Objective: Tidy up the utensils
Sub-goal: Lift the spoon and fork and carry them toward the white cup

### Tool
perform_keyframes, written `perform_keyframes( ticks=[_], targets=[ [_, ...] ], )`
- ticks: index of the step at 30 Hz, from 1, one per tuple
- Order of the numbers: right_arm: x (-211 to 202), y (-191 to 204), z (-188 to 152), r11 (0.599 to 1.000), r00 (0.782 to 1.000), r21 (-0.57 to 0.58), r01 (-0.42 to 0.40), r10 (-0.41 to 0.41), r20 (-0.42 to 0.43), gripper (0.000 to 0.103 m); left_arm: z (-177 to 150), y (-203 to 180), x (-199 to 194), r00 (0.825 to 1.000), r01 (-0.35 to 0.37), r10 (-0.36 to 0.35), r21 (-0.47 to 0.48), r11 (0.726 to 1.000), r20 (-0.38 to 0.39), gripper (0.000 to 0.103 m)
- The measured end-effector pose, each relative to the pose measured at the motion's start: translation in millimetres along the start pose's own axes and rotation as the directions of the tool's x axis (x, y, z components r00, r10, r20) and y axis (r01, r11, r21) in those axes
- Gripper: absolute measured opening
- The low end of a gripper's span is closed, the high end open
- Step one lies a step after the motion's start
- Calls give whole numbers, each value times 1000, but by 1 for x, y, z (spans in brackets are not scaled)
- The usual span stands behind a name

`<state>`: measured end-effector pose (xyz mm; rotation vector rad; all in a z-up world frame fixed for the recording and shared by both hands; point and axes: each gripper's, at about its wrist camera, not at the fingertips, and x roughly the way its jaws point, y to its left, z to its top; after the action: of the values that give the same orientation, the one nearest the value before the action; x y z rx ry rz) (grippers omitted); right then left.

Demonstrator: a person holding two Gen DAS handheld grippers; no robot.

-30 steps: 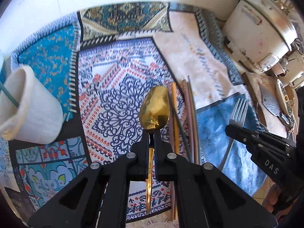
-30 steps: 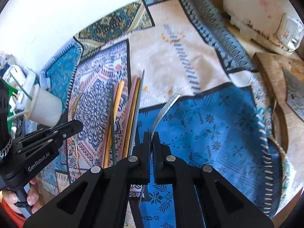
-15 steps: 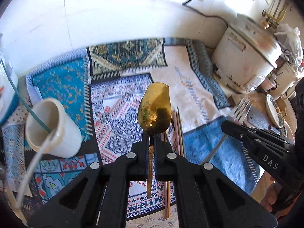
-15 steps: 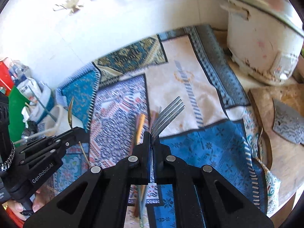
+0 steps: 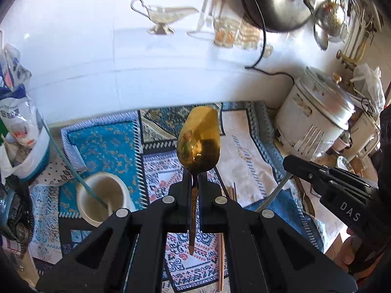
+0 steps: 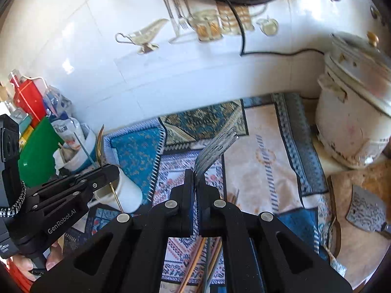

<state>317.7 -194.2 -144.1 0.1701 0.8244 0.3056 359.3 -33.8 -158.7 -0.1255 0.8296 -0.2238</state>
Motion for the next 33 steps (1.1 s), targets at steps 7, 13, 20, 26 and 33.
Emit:
perform_keyframes(
  ticks=[7,13,20,26,33],
  targets=[
    [1,28,24,997,998,-60,-47,50,41,2,20,29,-30,997,-25,29,-58,998,74,2],
    [9,56,37,989,993,-109,-100,106,50,2,27,52,-49,989,-71,82,-86,994,125,2],
    [30,95,45,971,987,-184,-150,159,32,2,30,83,-57,981,-109,130,-146,983,142,2],
    [54,122,43,956,983,-230,-182,185,-10,2,28,113,-50,976,-147,174,-190,971,133,2],
    [85,138,39,950,982,-248,-189,177,-68,2,21,143,-21,975,-165,195,-249,954,102,2]
  ],
)
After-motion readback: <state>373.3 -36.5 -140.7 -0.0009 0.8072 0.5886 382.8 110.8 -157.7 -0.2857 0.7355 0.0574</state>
